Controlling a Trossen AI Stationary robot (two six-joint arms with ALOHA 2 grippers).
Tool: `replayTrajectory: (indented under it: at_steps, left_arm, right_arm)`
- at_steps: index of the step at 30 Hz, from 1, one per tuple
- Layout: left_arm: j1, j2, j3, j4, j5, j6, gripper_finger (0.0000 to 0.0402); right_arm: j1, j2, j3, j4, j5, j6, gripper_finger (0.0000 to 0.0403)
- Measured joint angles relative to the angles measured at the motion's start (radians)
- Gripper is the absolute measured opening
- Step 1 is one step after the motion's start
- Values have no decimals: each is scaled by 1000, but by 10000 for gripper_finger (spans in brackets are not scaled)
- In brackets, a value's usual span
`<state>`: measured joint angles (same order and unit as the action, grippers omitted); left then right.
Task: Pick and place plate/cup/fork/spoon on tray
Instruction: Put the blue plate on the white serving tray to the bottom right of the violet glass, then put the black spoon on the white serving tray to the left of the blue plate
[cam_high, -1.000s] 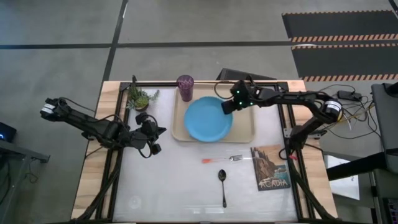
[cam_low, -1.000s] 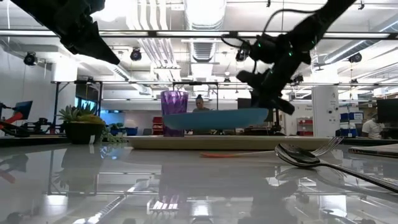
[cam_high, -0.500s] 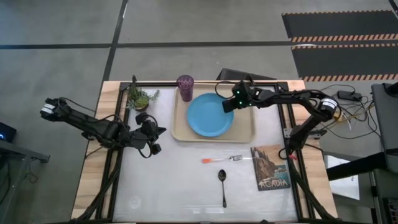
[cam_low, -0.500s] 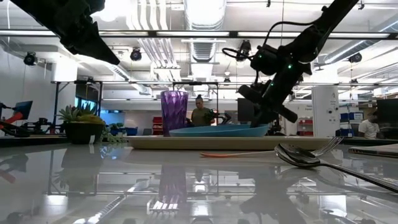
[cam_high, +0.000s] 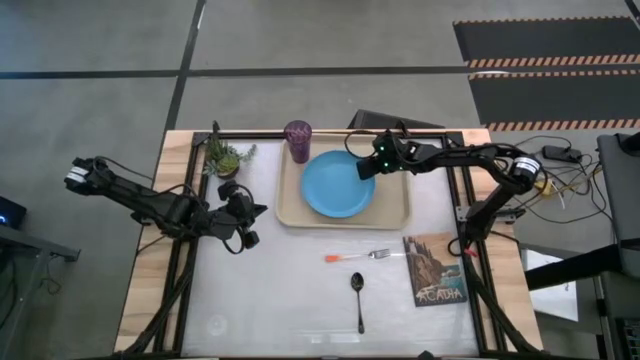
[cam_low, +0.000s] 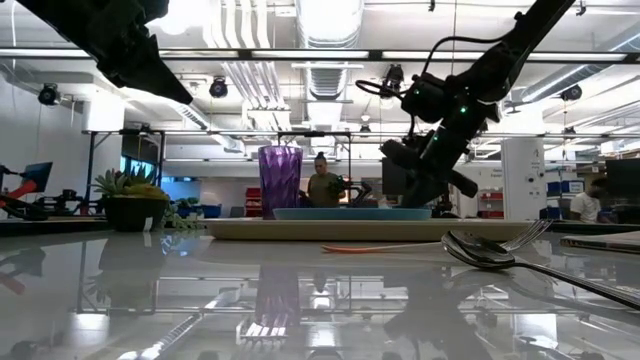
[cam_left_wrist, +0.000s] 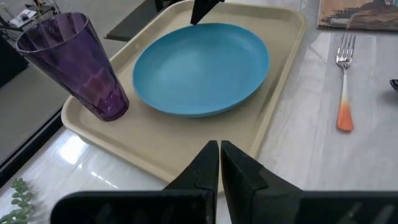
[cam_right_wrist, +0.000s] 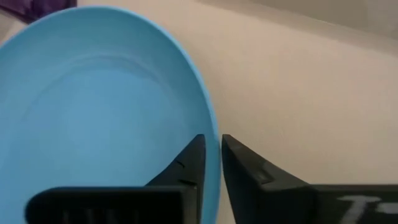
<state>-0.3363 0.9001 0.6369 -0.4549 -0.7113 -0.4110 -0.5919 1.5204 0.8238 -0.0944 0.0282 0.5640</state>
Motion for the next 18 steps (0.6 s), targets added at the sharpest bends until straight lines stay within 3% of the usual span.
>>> replayTrajectory:
  at_steps: [9,18]
  left_arm:
    - [0,0,-1,0,0,0,0]
    - [0,0,-2,5,0,6,0]
  right_arm:
    - [5,-53,47,-119,-51,-6,109]
    - [174,-194,170,-384,-81,31,108]
